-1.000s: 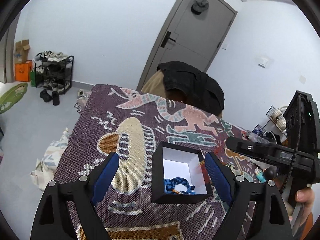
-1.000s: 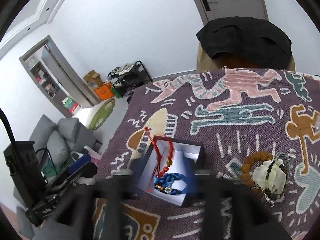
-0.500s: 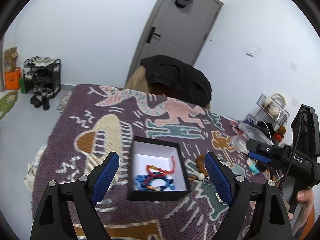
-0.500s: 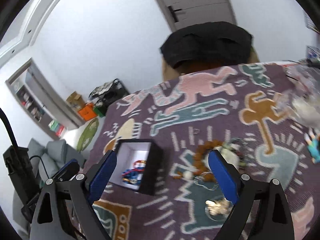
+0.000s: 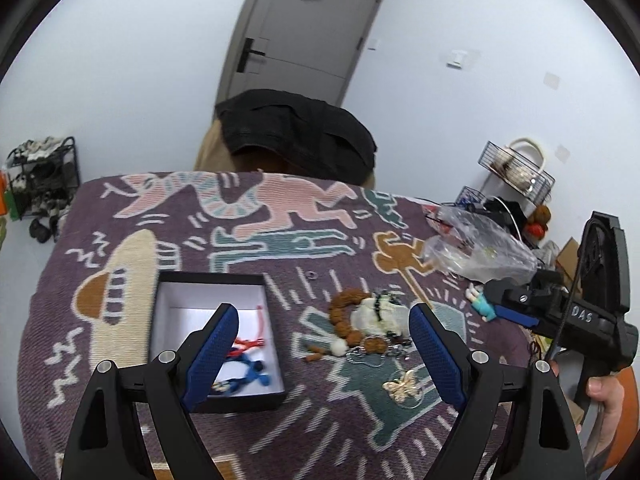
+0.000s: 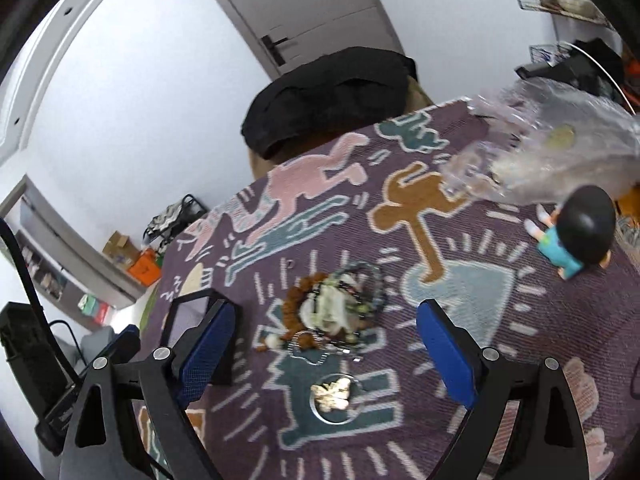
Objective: Organize jewelry
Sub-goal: 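Grasp the brown bead bracelet with left gripper while right grasps dark bead bracelet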
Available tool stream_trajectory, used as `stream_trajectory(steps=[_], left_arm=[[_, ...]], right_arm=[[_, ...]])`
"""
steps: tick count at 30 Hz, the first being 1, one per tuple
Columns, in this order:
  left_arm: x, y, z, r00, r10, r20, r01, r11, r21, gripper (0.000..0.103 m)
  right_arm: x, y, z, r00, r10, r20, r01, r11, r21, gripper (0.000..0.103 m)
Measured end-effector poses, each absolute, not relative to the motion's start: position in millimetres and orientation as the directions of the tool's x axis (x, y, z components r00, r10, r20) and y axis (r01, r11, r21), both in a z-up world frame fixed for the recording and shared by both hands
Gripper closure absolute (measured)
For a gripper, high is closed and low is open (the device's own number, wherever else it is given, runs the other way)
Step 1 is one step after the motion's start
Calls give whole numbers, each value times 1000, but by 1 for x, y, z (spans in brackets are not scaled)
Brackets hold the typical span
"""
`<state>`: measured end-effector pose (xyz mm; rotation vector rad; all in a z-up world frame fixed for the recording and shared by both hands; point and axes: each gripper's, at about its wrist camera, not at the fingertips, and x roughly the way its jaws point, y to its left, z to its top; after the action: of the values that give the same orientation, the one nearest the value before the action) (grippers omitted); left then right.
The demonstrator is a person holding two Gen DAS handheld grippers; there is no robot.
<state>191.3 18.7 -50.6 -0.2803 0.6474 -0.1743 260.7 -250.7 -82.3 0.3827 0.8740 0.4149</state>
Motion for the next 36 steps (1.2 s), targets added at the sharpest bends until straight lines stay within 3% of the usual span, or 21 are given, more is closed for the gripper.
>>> stream_trajectory(steps=[3, 7, 14, 16, 23, 28, 36], left_arm=[[198, 5, -52, 774, -260, -577, 98, 950, -297, 23], [210, -10, -58, 748, -268, -608, 120, 954, -273, 36], [225, -28, -74, 697, -260, -668, 133, 963, -236, 42], [229, -32, -79, 685, -253, -683, 130, 965, -227, 50], [245, -48, -104, 641, -211, -738, 133, 977, -164, 57], [257, -50, -125, 595, -167, -786, 118, 986, -120, 76], [265, -59, -134, 571, -128, -811, 143, 988, -56, 76]], right_arm=[[263, -259, -91, 572, 491, -657, -174, 855, 488, 16], [269, -268, -106, 555, 499, -666, -149, 847, 510, 34], [282, -274, -138, 495, 532, -687, -103, 821, 562, 58], [285, -275, -147, 481, 543, -689, -90, 812, 577, 62], [292, -276, -164, 451, 569, -687, -74, 791, 607, 72], [296, -277, -171, 435, 578, -690, -63, 784, 618, 73], [308, -263, -182, 394, 602, -694, -60, 771, 635, 73]])
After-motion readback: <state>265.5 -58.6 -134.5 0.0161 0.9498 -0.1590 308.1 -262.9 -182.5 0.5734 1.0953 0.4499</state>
